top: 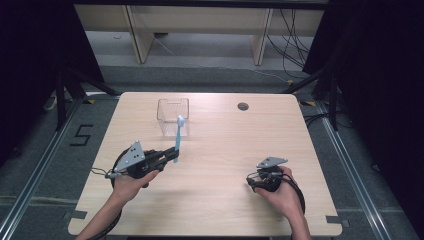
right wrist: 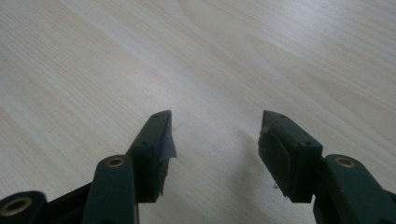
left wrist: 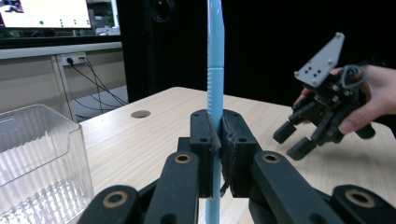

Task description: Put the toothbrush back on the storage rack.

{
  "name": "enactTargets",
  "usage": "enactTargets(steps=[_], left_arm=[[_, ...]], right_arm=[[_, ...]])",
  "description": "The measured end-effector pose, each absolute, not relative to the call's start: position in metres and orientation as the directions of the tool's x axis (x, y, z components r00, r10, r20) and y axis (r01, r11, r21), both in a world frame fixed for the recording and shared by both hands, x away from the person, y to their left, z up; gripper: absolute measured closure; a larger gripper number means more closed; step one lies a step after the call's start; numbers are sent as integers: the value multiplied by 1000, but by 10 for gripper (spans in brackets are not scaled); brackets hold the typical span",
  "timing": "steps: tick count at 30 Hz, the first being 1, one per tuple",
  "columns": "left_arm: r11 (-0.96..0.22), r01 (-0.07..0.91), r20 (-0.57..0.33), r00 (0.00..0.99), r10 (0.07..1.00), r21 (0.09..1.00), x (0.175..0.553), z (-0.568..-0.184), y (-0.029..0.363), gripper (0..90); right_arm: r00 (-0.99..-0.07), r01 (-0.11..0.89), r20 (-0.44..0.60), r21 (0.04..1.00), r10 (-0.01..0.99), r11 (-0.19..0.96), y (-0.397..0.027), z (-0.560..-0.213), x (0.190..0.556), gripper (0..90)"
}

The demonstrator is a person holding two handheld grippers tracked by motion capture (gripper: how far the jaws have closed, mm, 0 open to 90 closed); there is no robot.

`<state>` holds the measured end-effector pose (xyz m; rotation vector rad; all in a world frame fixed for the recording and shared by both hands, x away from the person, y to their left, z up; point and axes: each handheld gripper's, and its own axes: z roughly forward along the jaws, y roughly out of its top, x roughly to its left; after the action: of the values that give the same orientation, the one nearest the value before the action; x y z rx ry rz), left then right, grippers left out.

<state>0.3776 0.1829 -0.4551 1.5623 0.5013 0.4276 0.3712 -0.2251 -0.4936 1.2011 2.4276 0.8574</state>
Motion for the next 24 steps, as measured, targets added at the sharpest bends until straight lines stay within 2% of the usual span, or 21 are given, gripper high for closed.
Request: enactTargets(steps=[10, 24], left_arm=[[31, 67, -73, 801, 594, 997, 385, -454, 192, 833], [49, 67, -83, 786, 612, 997, 397, -450, 199, 833]], right_arm=[[-614, 602, -17, 637, 789, 482, -225, -495, 373, 450], [-605, 606, -15, 640, 796, 473, -224, -495, 372, 450]])
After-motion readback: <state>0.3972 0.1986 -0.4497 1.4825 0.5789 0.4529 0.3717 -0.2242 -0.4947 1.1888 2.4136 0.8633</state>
